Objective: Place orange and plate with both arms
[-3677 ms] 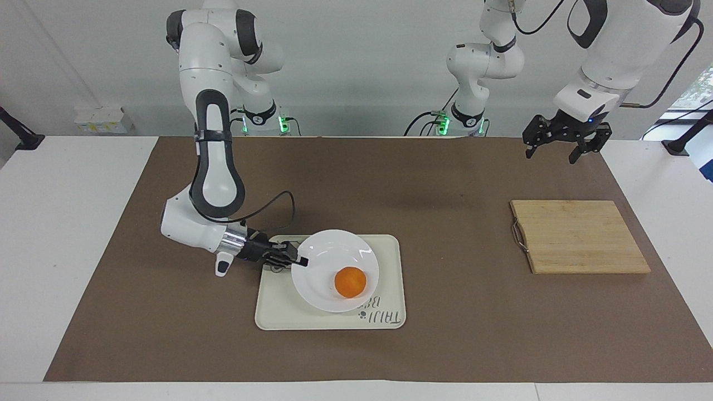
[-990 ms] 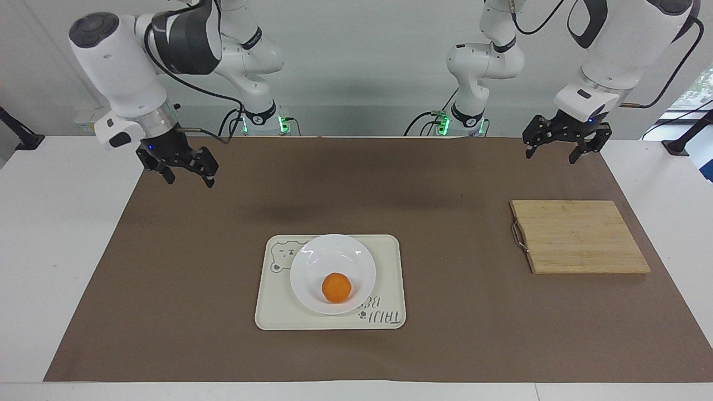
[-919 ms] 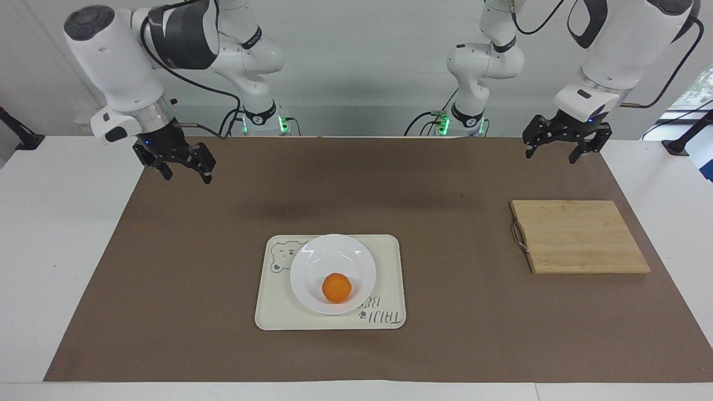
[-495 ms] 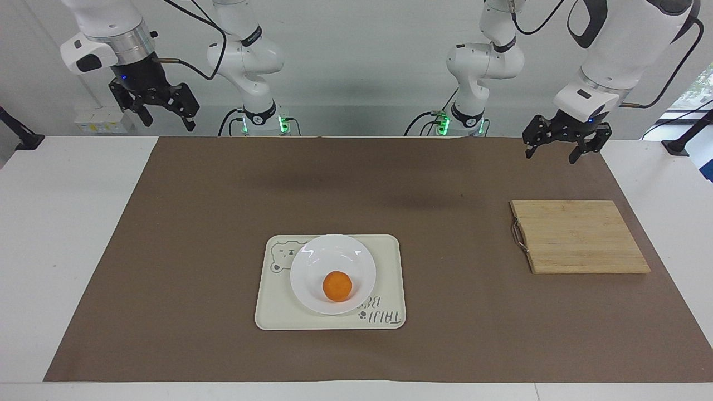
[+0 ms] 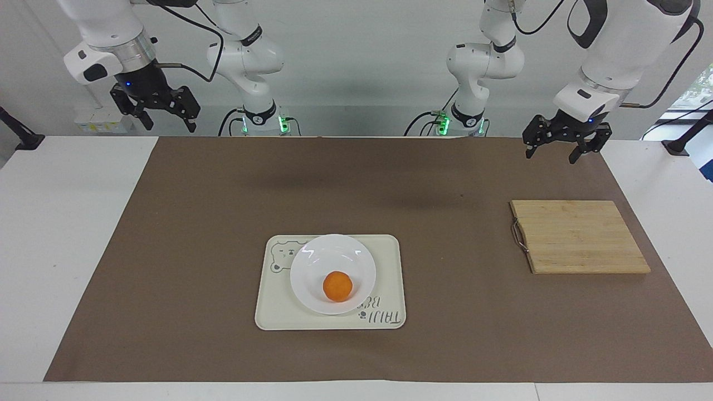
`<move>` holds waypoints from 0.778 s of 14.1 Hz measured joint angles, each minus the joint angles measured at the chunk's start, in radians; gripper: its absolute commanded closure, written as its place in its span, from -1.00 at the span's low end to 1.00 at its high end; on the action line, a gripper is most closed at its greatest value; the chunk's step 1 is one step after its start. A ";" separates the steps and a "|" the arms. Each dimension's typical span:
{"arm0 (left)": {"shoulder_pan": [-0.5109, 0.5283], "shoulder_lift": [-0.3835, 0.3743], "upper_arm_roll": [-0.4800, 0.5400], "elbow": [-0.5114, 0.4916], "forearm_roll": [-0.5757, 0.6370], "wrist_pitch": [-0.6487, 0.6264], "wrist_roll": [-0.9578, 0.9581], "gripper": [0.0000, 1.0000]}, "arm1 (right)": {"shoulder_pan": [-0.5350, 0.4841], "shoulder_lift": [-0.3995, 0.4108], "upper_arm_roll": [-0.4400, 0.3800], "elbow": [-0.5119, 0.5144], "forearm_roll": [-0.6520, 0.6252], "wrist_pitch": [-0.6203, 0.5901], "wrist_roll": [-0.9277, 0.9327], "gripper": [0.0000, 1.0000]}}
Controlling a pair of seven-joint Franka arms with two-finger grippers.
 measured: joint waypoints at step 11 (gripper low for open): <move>0.000 0.000 0.000 0.000 0.000 0.000 0.000 -1.00 | 0.000 -0.014 0.003 0.001 0.000 0.000 -0.008 -1.00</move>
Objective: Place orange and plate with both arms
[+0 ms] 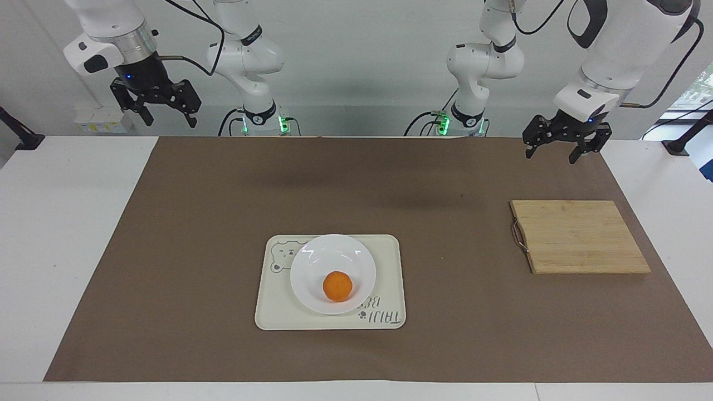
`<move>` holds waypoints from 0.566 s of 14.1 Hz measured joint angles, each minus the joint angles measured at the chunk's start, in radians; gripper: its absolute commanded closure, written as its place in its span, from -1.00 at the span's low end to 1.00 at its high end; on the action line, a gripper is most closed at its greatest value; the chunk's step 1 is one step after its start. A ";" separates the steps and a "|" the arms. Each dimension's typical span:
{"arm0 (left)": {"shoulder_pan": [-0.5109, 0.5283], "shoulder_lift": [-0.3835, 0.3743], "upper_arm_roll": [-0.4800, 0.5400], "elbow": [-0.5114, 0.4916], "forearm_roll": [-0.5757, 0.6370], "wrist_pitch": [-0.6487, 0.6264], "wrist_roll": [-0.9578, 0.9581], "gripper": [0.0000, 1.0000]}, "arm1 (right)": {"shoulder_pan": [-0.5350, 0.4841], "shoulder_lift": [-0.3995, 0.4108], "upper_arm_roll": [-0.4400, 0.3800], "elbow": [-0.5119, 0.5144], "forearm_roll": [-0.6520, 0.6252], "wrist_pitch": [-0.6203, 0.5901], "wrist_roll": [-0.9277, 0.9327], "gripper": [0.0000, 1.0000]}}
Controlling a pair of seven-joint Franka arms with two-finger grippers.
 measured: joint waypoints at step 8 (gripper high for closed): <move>0.000 0.000 0.000 0.000 0.000 0.000 0.000 -1.00 | -0.001 0.000 -0.005 -0.009 0.000 -0.001 0.000 -1.00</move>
